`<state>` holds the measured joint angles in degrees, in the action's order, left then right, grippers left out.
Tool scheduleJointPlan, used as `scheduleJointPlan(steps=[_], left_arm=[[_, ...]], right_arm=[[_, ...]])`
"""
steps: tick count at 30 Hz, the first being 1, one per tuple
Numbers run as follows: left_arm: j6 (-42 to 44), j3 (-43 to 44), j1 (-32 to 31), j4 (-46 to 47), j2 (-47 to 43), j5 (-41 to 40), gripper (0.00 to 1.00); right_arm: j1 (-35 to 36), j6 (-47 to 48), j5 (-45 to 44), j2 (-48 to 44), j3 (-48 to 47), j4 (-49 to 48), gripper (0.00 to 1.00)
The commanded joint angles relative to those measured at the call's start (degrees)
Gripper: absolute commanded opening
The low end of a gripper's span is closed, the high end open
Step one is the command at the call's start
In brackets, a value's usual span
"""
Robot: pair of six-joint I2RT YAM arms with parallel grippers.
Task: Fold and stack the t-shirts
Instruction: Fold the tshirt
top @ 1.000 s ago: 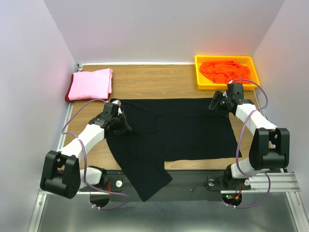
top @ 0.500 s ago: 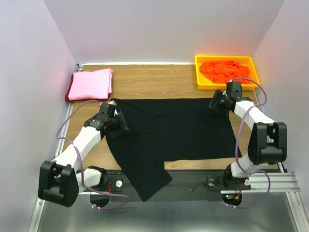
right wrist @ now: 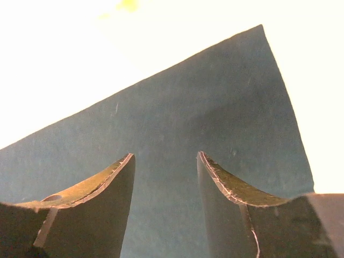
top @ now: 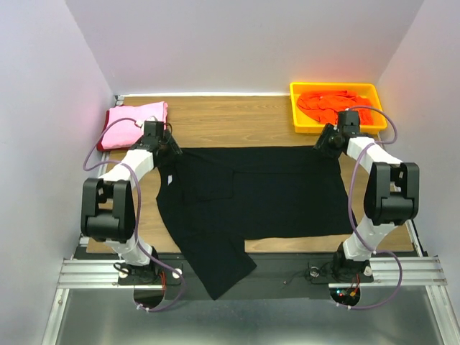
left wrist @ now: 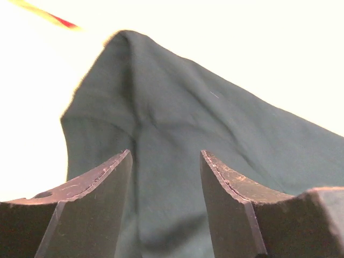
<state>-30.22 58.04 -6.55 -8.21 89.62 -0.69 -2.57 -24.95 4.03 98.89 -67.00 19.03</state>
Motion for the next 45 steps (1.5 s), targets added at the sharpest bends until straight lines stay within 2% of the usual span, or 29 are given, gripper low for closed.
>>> scheduleJointPlan(steps=[1, 5, 9, 15, 21, 22, 25, 36, 39, 45], left_arm=[[2.4, 3.2, 2.1, 4.5, 3.1, -4.4, 0.65], [2.8, 5.4, 2.1, 5.0, 6.7, -3.6, 0.64], [2.1, 6.0, 2.1, 6.4, 8.9, -3.8, 0.59], [2.0, 7.5, 2.2, 6.5, 11.9, -2.5, 0.46], [2.4, 5.7, 2.1, 6.3, 11.6, -2.9, 0.25], [2.6, 4.7, 2.2, 6.3, 10.9, -4.0, 0.15], [3.2, 3.1, 2.6, 5.7, 9.6, -6.1, 0.0], [4.2, 0.0, 4.8, 5.2, 9.0, -6.5, 0.0], [4.6, 0.7, 4.6, 7.1, 8.4, -4.3, 0.17], [5.6, 6.2, 2.7, 7.2, 11.6, -1.3, 0.27]], right_arm=[[-0.8, -1.0, -1.0, 2.4, -3.9, -3.2, 0.56], [-0.9, -1.2, -0.9, 4.7, -5.3, -3.6, 0.55], [-0.9, -1.3, -0.9, 6.3, -5.8, -3.8, 0.55], [-1.4, -1.2, -0.9, 7.6, -5.6, -4.2, 0.55], [-2.3, -1.2, -1.1, 9.1, -5.3, -4.5, 0.54], [-2.7, -1.2, -1.4, 9.3, -5.2, -4.6, 0.54], [-3.6, -1.6, -1.3, 10.3, -5.2, -4.7, 0.54], [-8.3, -4.0, -1.7, 11.3, -2.8, -4.7, 0.54], [-8.3, -2.7, -0.7, 9.5, -3.1, -4.7, 0.54], [-8.2, -0.8, 1.1, 7.9, -5.2, -4.7, 0.54]])
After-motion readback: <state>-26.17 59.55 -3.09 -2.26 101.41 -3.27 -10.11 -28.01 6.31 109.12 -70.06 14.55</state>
